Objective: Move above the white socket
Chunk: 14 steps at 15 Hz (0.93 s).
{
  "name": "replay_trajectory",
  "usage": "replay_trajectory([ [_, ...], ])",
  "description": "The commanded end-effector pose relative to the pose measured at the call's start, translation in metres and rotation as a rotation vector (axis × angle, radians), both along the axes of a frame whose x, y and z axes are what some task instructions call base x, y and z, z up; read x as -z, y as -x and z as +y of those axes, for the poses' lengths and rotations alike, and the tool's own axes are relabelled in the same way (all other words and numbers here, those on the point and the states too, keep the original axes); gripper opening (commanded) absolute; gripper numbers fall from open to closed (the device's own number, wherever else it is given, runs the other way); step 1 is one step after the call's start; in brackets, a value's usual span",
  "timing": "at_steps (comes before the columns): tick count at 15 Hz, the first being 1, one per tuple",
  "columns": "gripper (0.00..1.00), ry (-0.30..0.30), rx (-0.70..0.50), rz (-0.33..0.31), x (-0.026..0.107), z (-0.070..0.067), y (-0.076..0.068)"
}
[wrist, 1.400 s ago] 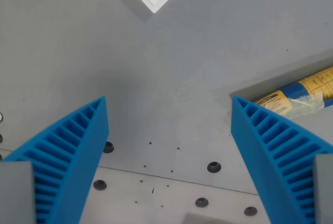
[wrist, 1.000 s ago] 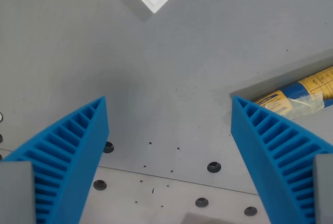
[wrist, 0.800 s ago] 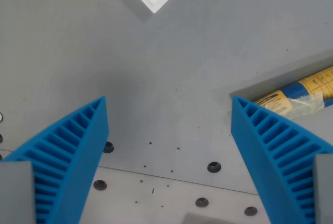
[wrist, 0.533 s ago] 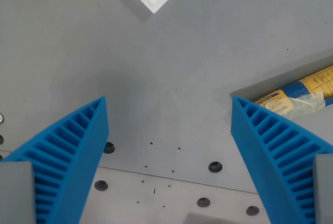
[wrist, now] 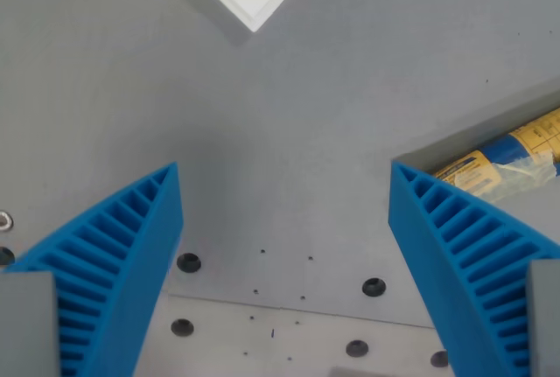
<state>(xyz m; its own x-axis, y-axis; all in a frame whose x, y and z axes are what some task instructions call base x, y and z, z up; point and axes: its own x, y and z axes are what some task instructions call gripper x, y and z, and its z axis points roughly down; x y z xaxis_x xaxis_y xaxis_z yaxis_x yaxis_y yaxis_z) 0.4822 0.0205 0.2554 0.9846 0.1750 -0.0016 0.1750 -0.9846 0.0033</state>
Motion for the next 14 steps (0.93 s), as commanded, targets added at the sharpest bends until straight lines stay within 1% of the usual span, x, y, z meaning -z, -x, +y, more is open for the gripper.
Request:
replay_trajectory([
  [1,1.00,-0.002,0.163,0.002,0.003,0.004,-0.010],
  [14,1.00,0.005,0.476,0.005,0.025,0.011,-0.034],
])
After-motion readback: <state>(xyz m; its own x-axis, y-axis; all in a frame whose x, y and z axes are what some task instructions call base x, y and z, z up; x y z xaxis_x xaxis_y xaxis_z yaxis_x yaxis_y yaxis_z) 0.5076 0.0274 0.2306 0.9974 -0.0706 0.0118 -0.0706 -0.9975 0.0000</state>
